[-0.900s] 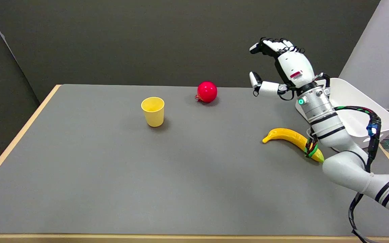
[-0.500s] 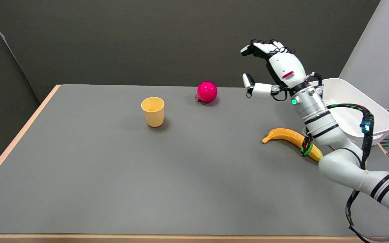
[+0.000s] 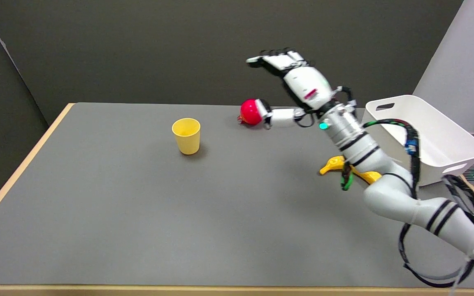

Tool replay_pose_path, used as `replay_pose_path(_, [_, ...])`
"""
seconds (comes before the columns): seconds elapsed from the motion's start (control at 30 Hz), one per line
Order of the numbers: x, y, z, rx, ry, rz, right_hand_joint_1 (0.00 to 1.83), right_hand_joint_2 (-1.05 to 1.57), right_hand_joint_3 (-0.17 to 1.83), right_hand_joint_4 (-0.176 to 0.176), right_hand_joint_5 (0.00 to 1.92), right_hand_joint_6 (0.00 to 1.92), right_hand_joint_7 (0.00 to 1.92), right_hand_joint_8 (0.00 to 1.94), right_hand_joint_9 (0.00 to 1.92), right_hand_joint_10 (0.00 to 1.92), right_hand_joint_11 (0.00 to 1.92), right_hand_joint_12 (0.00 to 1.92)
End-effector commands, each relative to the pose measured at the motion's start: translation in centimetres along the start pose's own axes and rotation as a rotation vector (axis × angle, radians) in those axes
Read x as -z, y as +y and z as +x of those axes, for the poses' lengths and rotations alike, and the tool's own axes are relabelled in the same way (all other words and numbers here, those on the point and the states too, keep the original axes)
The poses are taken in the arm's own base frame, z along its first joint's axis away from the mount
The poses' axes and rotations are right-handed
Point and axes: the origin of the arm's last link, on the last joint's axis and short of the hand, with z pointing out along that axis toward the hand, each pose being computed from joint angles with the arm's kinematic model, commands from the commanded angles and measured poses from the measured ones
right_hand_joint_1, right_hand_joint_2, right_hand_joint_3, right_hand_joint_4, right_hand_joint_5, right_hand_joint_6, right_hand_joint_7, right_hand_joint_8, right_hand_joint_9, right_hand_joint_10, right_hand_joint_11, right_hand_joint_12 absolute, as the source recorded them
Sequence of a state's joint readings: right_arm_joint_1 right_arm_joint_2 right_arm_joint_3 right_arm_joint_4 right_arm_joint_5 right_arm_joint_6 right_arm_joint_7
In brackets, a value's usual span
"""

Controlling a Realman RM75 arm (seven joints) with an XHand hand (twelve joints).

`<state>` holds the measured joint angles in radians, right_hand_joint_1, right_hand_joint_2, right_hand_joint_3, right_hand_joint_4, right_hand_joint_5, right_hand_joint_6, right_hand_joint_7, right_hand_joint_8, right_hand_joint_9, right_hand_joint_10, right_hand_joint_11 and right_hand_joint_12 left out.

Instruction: Pick up the yellow cup.

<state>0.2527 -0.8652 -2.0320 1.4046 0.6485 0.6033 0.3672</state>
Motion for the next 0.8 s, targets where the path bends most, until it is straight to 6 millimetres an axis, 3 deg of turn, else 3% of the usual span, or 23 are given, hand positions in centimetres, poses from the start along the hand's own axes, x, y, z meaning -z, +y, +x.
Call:
replay_pose_path(0.03, [-5.4, -9.6, -8.2, -0.119, -0.156, 0.159, 0.66, 0.68, 1.03, 0.057, 0.22, 0.49, 0.27, 0.35, 0.20, 0.67, 0.03, 1.06])
replay_pose_path(0.3, [-7.7, -10.2, -9.6, -0.102, -0.207, 0.147, 0.62, 0.67, 1.02, 0.062, 0.19, 0.46, 0.24, 0.34, 0.18, 0.64, 0.02, 1.05])
replay_pose_path(0.5, [-9.5, -10.1, -12.5, -0.095, -0.275, 0.093, 0.63, 0.67, 1.02, 0.060, 0.18, 0.45, 0.23, 0.33, 0.16, 0.63, 0.01, 1.04])
replay_pose_path(0.8, [-10.0, -9.0, -15.6, -0.074, -0.377, 0.022, 0.67, 0.68, 1.02, 0.062, 0.18, 0.46, 0.23, 0.32, 0.16, 0.62, 0.01, 1.04])
